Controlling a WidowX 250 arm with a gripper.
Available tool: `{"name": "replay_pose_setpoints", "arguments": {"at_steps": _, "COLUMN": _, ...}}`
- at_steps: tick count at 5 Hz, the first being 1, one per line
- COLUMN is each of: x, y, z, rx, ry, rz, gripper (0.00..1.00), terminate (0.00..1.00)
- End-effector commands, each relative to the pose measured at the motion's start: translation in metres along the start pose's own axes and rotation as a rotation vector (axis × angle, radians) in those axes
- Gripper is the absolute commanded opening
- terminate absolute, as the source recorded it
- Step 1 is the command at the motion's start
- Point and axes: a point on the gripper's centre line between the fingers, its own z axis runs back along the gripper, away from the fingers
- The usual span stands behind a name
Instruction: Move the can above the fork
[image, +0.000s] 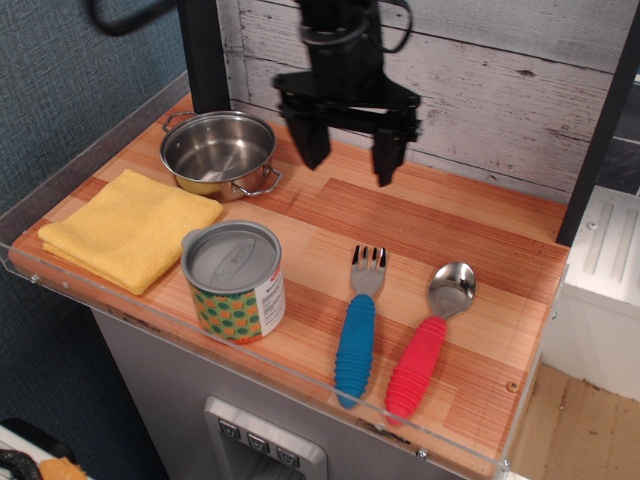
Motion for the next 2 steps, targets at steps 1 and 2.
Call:
{"name": "replay_pose_setpoints", "arguments": {"at_steps": 1, "x": -0.051, "y": 0.018, "z": 0.030, "rx": -0.001, "ry": 0.076, "rz": -0.096, "gripper": 1.00, "terminate": 0.00}}
{"name": "replay_pose_setpoints", "arguments": {"at_steps": 2, "x": -0.074, "y": 0.025, "z": 0.031, "rx": 0.041, "ry": 0.169, "rz": -0.121, "gripper": 1.00, "terminate": 0.00}}
